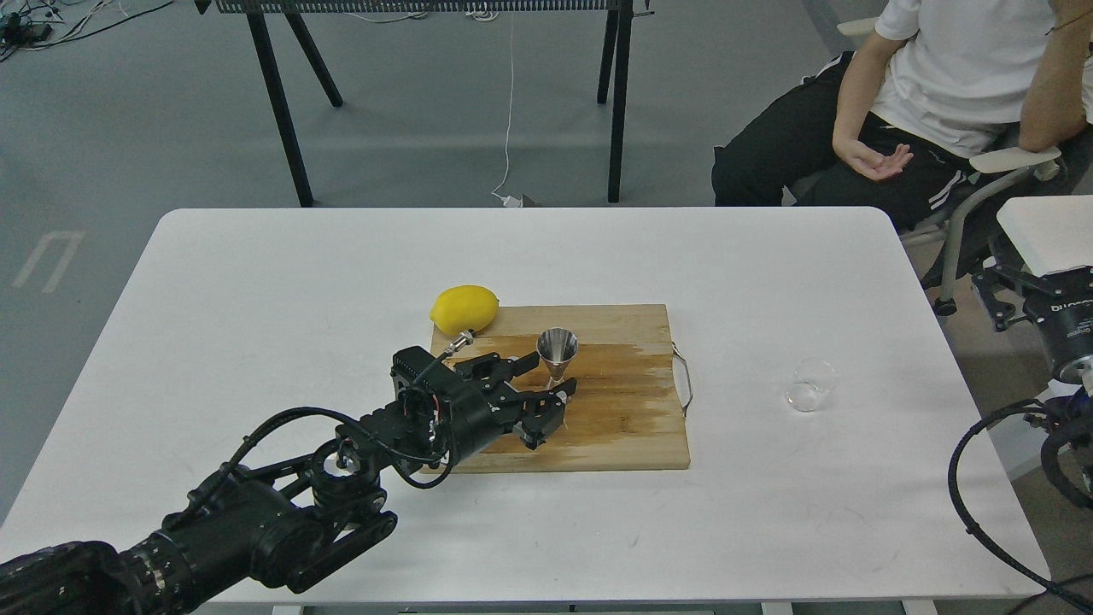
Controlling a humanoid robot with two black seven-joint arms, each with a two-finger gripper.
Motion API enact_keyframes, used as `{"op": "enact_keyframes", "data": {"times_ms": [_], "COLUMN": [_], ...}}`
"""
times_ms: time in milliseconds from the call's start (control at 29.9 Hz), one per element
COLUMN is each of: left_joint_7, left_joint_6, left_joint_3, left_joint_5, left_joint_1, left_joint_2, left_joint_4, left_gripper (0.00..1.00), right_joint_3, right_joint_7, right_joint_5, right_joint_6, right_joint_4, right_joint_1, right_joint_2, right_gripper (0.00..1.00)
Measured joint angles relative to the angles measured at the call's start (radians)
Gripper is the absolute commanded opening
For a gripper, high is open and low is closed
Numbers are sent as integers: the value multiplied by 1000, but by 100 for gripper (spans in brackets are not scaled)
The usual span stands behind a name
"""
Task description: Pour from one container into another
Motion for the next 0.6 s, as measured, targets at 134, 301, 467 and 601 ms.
{"op": "enact_keyframes", "data": {"times_ms": [134, 301, 467, 601], "left_joint_7": [-18, -25, -61, -112], "left_joint_6": [1, -78, -104, -110], "left_joint_3": [-27, -92, -155, -211], "left_joint_5": [0, 0, -76, -352], "left_joint_1": [33, 78, 74, 34], "left_joint_2": [108, 276, 385, 422], "left_joint_4": [-132, -373, -430, -417], "left_gripper": [69, 74, 84, 98], "right_joint_3": [-1, -4, -4, -8], "right_joint_7": [0, 0, 0, -8], "right_joint_5": [-1, -3, -3, -1], "right_joint_6": [0, 0, 0, 0], "right_joint_4": [-3, -22, -21, -14], "right_joint_1": [0, 11, 14, -16], "right_joint_2": [-4, -56, -97, -115], "right_gripper": [100, 100, 100, 100]}}
